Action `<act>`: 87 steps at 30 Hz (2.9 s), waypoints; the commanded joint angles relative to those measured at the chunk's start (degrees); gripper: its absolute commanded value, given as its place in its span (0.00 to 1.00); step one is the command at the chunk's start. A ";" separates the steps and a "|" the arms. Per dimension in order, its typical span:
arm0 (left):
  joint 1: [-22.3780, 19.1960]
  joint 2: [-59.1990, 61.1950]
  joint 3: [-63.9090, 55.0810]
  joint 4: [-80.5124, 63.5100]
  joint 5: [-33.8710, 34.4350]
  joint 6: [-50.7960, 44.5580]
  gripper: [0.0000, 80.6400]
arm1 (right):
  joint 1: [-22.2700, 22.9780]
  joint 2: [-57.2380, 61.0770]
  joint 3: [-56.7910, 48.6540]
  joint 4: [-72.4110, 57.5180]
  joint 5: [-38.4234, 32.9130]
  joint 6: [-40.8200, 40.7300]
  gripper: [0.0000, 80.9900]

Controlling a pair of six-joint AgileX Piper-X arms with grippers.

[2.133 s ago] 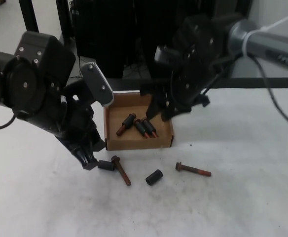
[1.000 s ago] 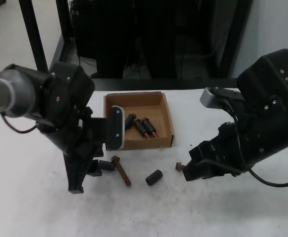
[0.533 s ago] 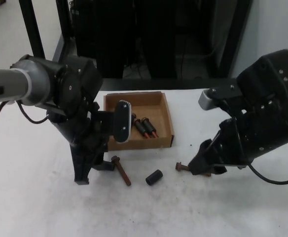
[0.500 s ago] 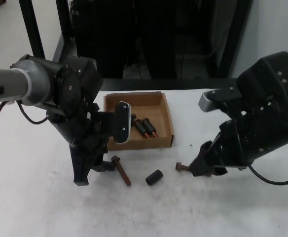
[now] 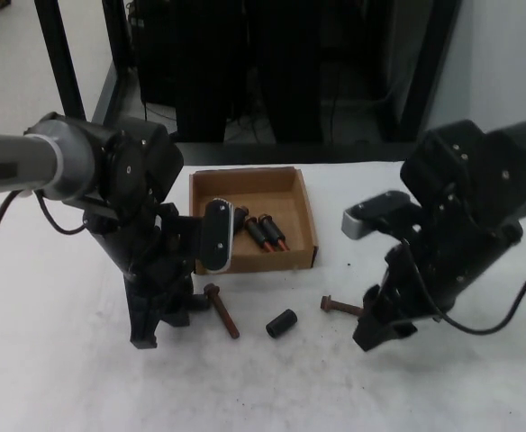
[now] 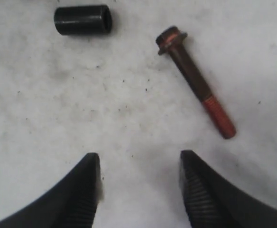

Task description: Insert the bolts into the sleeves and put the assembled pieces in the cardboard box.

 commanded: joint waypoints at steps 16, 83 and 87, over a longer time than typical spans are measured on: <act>0.22 0.21 -0.67 -1.47 -4.24 0.03 0.50 | -0.35 1.87 -6.06 -6.08 5.64 -30.79 0.55; -1.17 5.00 -5.28 -1.10 -0.52 -0.07 0.10 | 0.79 11.45 -6.20 -7.43 1.97 -22.76 0.01; -1.17 5.00 -5.28 -1.10 0.19 -3.80 0.03 | 0.79 11.45 -6.20 -6.62 -1.26 -17.97 0.00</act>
